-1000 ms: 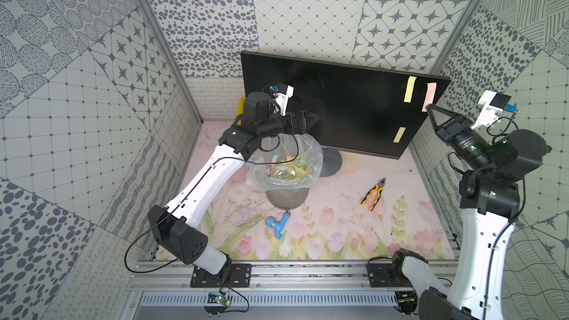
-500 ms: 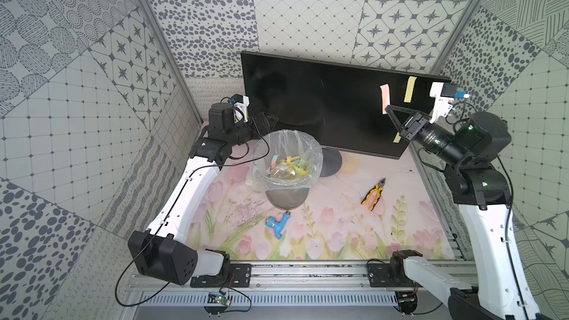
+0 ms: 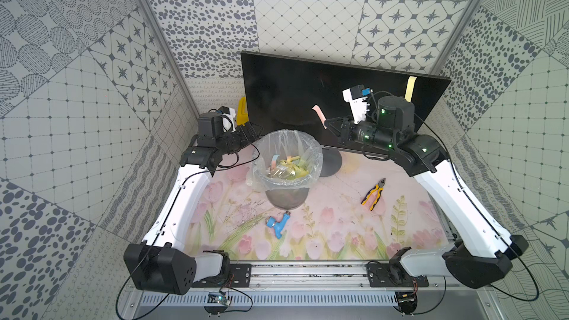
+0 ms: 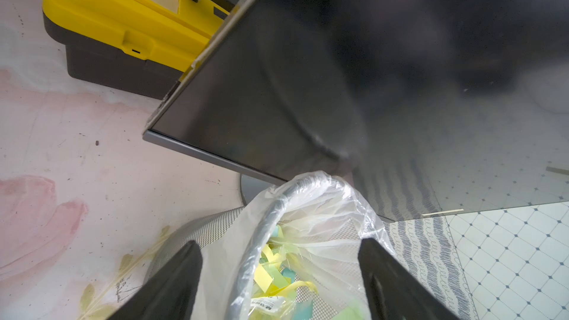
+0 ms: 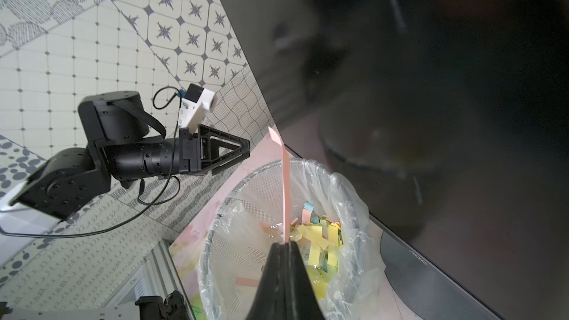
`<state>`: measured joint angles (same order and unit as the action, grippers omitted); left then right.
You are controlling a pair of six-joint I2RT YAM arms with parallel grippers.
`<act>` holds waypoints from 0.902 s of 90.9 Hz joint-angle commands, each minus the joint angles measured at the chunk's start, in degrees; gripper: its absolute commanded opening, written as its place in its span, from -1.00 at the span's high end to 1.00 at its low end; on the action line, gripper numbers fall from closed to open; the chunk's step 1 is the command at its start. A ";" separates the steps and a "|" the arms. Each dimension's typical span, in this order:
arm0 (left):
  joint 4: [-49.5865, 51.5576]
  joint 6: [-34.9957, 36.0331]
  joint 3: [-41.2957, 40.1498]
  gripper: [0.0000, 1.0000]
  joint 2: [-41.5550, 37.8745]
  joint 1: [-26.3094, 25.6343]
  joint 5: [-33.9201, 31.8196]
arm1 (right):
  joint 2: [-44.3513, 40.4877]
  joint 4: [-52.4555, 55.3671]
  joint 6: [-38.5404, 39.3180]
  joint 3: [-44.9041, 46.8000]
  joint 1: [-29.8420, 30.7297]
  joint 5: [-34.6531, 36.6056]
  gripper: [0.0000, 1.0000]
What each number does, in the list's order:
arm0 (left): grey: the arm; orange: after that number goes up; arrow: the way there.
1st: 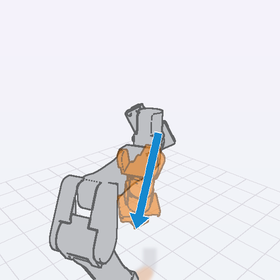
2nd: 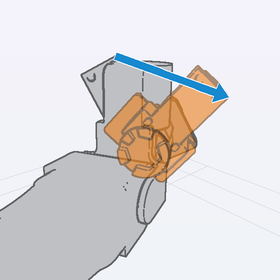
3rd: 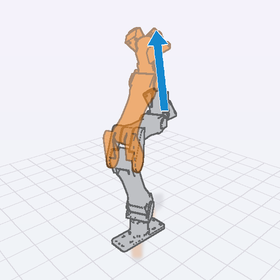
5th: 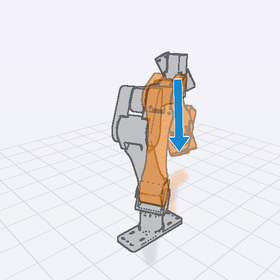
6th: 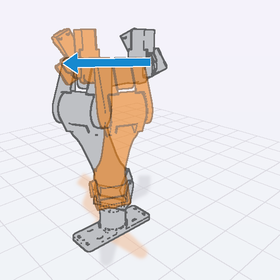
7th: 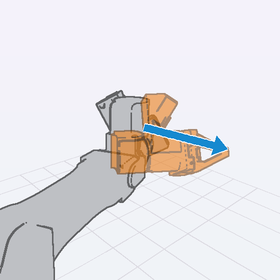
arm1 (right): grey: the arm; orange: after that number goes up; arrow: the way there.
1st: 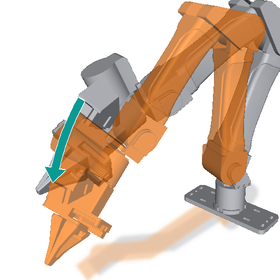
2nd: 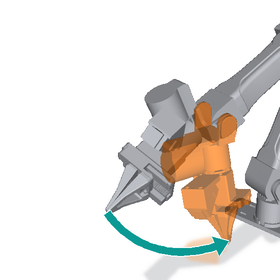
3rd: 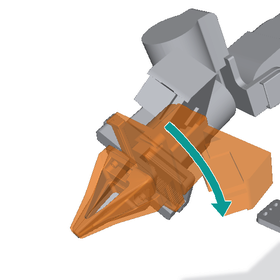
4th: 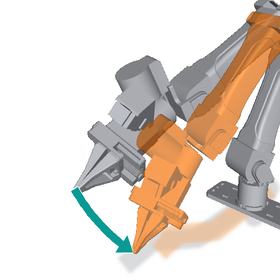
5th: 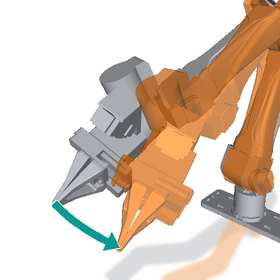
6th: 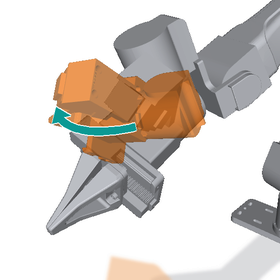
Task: Remove the sticky note from the monitor
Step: Place the sticky note in the trash bin.
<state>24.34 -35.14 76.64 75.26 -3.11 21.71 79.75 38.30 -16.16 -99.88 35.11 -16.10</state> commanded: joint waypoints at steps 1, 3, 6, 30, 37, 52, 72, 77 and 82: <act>2.53 0.34 -0.96 -0.57 -0.13 0.74 2.96 | 3.16 2.24 5.55 -3.49 3.16 3.42 1.00; 2.75 0.51 -1.05 -0.55 -0.12 0.79 2.98 | 3.84 2.55 6.04 -3.97 3.70 3.85 1.00; 2.91 0.70 -1.20 -0.52 -0.13 0.80 3.06 | 4.88 3.05 6.58 -4.60 4.44 4.03 1.00; 3.38 1.08 -2.47 -0.31 0.92 0.77 5.09 | 11.85 6.70 11.28 -7.93 10.09 6.26 1.00; 3.44 1.33 -2.69 -0.29 1.09 0.75 4.80 | 14.24 8.60 13.06 -9.06 11.79 7.45 1.00; 3.68 1.65 -2.73 -0.23 1.26 0.79 4.59 | 18.92 12.01 15.73 -10.96 14.79 10.14 1.00; 3.52 1.56 -3.08 -0.18 1.30 0.75 4.39 | 22.63 13.69 17.09 -11.49 16.37 11.76 1.00; 3.47 1.56 -3.23 -0.17 1.31 0.74 4.39 | 23.33 14.72 17.37 -11.72 16.39 12.39 1.00; 3.34 1.48 -3.25 -0.17 1.29 0.76 4.39 | 23.89 15.55 17.75 -11.95 16.43 12.80 1.00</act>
<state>27.55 -34.65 73.54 76.36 -2.94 24.75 102.94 52.42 -0.36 -109.30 51.31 -5.43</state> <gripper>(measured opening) 0.586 0.069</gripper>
